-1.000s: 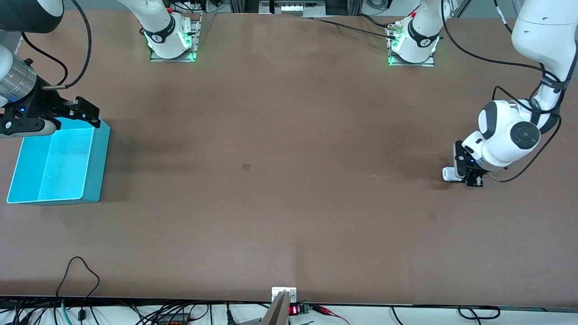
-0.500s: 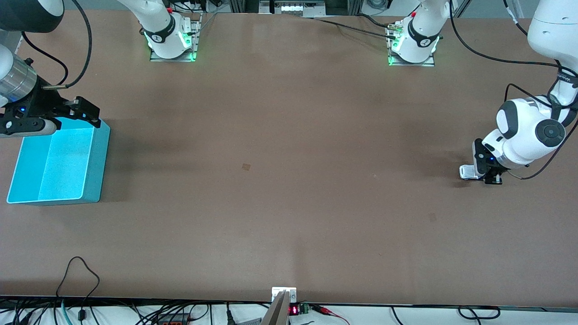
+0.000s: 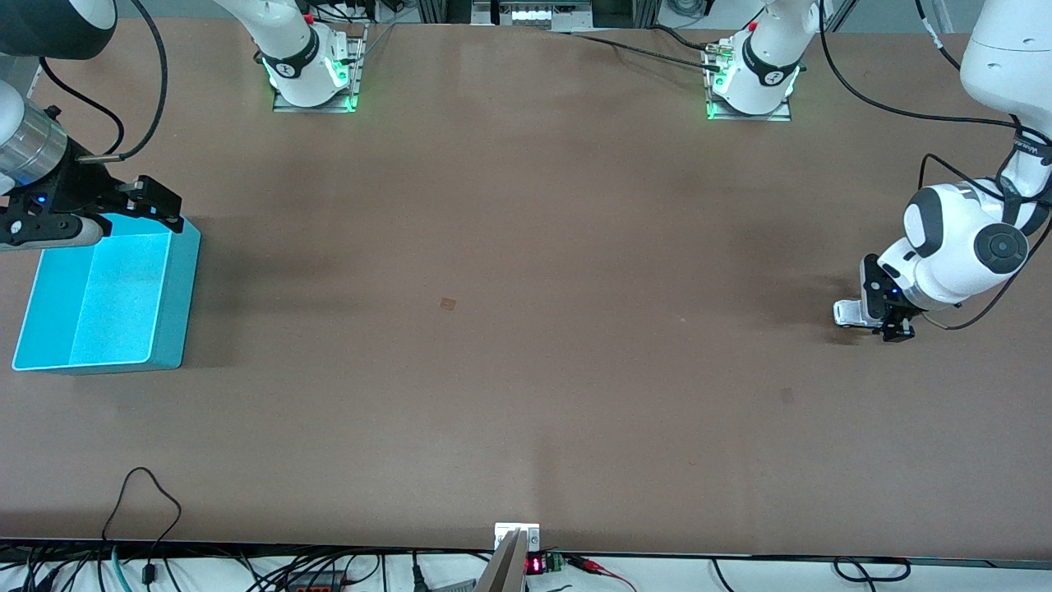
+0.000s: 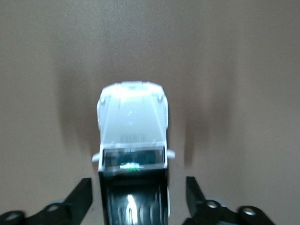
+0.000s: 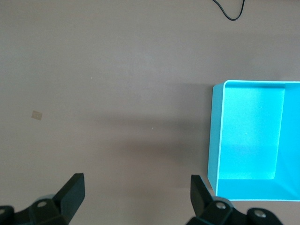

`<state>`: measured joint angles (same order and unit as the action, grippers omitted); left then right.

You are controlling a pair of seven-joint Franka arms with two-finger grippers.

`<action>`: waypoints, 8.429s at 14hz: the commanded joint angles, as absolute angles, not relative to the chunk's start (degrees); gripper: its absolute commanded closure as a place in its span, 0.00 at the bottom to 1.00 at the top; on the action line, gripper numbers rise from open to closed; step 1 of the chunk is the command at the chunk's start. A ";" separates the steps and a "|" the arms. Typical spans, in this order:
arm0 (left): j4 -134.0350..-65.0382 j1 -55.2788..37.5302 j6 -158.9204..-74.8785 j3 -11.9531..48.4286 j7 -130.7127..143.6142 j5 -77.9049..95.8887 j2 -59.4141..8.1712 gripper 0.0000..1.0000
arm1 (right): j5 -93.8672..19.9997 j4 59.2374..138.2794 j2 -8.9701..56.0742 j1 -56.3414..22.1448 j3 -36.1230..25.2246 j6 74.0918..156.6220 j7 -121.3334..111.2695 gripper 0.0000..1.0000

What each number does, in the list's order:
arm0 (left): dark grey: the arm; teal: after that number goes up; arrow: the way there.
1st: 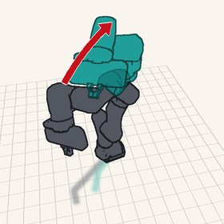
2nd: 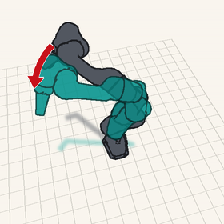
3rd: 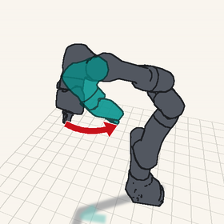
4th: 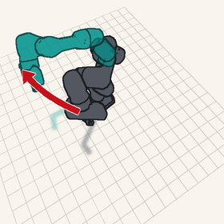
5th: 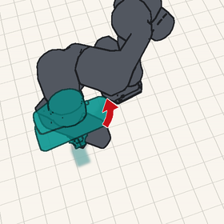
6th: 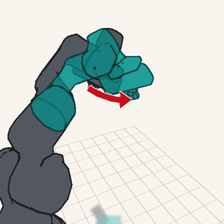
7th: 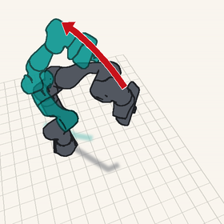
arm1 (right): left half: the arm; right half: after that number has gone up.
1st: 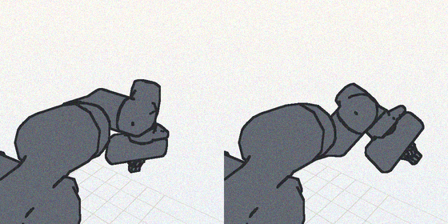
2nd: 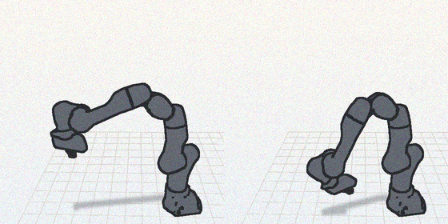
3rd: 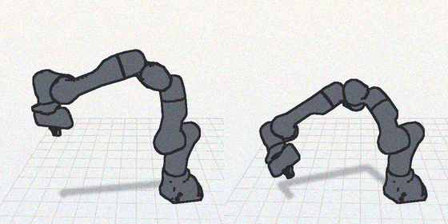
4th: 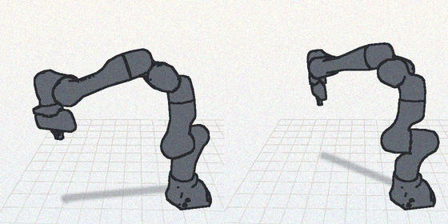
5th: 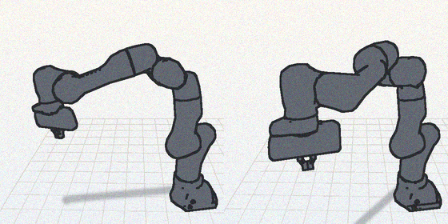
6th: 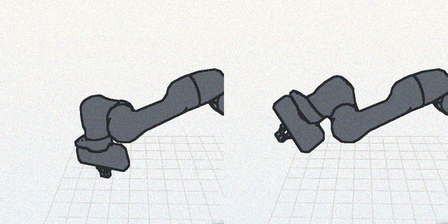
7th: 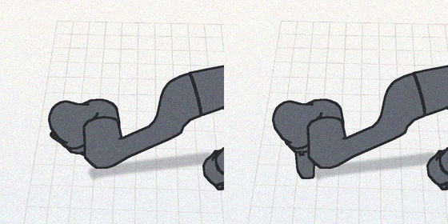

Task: Wind and store white jeep toy
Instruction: 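Drag the jeep backward along the table with the left gripper, then open the left gripper and release the jeep to roll forward, then raise the left gripper away from the rolling jeep, then move the right gripper over the stopped white jeep, then close the right gripper on the white jeep, then carry the jeep with the right gripper over the cyan bin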

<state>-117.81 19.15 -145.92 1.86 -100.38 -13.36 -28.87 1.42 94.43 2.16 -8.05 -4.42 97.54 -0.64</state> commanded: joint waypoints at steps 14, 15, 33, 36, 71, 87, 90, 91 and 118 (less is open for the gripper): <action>-92.74 13.11 -93.71 14.59 -67.34 -13.80 -22.50 0.00 | 1.67 95.10 0.79 -8.26 -4.31 96.86 0.09 0.00; -90.46 12.14 -91.08 14.59 -65.76 -13.45 -22.50 0.00 | 1.67 95.10 0.79 -8.26 -4.31 96.86 0.09 0.00; -89.81 2.66 -83.58 5.48 -11.11 -0.11 -3.08 0.00 | 1.67 95.19 0.79 -8.35 -4.22 96.86 0.09 0.00; -97.27 -2.55 -94.36 -0.61 0.68 2.55 0.87 0.00 | 1.67 95.18 0.79 -8.35 -4.22 96.86 0.09 0.00; -89.47 -0.61 -87.89 2.20 -3.16 1.23 -1.23 0.00 | 1.05 97.89 15.90 -23.80 -4.22 108.95 -33.03 0.00; -88.59 -0.70 -84.81 3.52 2.55 1.32 -1.41 0.00 | 0.70 111.36 26.45 -32.08 -0.26 138.86 -46.05 0.00; -88.59 -0.70 -84.81 3.51 2.72 1.41 -1.41 0.00 | 0.79 111.88 28.12 -32.34 -0.26 142.02 -47.81 0.00; -88.59 -0.70 -84.81 3.52 2.72 1.41 -1.41 0.00 | 0.79 112.84 28.47 -32.60 -0.26 143.60 -47.90 0.00; -88.33 -0.79 -85.96 3.43 3.43 1.41 -1.76 0.00 | 0.97 107.93 20.31 -27.25 -11.50 130.27 -43.52 1.00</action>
